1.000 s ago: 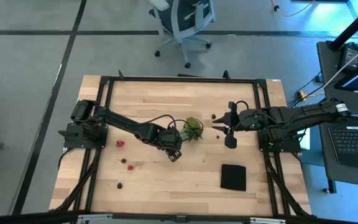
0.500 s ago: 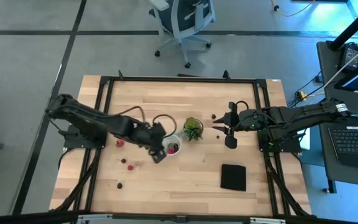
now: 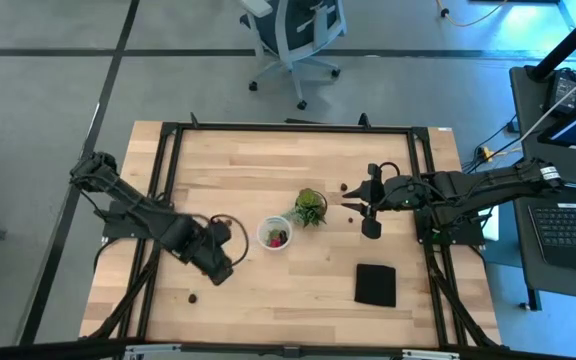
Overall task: Pick and placing Produce into tupperware
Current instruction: Put the bottom blackberry into the transparent container
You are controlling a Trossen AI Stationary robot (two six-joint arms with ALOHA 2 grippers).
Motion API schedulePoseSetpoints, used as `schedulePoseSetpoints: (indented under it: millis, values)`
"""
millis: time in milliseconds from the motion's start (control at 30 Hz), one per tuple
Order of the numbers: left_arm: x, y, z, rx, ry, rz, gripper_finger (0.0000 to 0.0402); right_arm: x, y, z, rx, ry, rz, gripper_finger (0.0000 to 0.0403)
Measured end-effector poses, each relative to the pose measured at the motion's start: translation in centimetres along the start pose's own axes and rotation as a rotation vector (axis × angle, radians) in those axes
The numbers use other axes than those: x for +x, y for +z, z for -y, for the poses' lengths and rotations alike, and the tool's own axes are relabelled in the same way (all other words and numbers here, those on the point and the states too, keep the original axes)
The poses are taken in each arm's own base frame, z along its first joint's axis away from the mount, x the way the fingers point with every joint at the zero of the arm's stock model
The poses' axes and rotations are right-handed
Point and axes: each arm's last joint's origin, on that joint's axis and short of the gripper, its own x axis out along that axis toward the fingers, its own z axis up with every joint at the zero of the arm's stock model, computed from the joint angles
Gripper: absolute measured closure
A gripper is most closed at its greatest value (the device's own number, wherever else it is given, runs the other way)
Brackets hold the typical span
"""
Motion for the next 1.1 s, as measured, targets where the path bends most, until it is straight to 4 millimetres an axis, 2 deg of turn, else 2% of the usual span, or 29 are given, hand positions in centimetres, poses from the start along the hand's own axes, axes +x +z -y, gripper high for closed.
schedulePoseSetpoints:
  millis: [333, 633, 967, 1100]
  values:
    - [2.1, -4.4, 1.9, -0.436, 0.116, -0.167, 0.0264, 0.0, 0.2, 0.0, 0.005, 0.002, 0.022, 0.0299]
    - [5.0, -8.5, 4.2, -0.566, 0.203, -0.269, 0.0264, 0.0, 0.2, 0.0, -0.002, 0.002, 0.022, 0.0299]
    - [5.6, -9.5, 4.7, -0.613, 0.187, -0.237, 0.0264, 0.0, 0.2, 0.0, -0.028, 0.002, 0.022, 0.0299]
    - [5.6, -9.5, 4.7, -0.629, 0.188, -0.234, 0.0245, 0.0, 0.2, 0.0, -0.029, 0.002, 0.022, 0.0299]
